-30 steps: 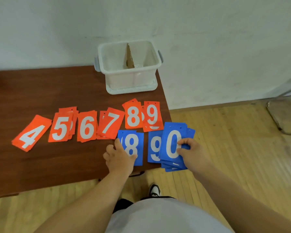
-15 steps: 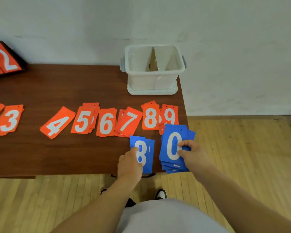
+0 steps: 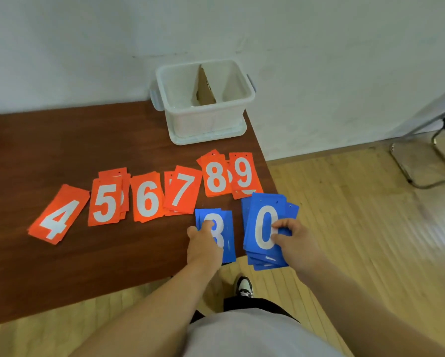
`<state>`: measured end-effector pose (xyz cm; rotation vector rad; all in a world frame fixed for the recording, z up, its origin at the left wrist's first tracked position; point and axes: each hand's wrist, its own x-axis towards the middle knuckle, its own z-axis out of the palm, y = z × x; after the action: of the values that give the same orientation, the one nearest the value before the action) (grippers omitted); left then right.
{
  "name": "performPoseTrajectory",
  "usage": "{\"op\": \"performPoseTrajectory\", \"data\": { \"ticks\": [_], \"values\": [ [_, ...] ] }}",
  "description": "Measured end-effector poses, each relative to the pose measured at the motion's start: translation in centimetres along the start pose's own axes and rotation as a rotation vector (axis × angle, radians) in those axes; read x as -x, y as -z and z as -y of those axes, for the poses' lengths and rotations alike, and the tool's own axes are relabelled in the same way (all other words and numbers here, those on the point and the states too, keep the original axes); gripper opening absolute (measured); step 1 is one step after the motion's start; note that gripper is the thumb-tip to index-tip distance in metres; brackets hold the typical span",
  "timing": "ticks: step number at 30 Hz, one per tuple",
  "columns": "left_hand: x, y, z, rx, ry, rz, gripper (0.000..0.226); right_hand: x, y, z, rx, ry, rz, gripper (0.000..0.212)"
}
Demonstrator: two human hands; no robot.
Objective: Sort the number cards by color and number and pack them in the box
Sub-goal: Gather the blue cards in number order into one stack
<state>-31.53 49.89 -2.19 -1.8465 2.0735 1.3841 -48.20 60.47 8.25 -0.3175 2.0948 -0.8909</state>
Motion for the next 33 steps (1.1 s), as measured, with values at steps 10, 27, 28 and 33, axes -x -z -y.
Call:
{"op": "performPoseTrajectory", "data": {
  "ticks": [10,27,28,33],
  "values": [
    [5.1,5.6,-0.2,0.658,0.005,-0.029,0.042,-1.0,0.1,3.0,-0.444,-0.093,0.476,0.020],
    [9.9,4.0,-9.9,0.753,-0.105,-0.115,0.025,-5.2,1.1,3.5,-0.147,0.098,0.643,0.015],
    [9.2,3.3,-10.4,0.736,-0.103,-0.081,0.027,-6.0,2.0,3.1,-0.166,0.087,0.581,0.016],
    [4.3,-1.6,-11.9,0.297,0.045,-0.185,0.068,-8.8,7.8,0.6,-0.116,0.083,0.199,0.019]
  ]
}}
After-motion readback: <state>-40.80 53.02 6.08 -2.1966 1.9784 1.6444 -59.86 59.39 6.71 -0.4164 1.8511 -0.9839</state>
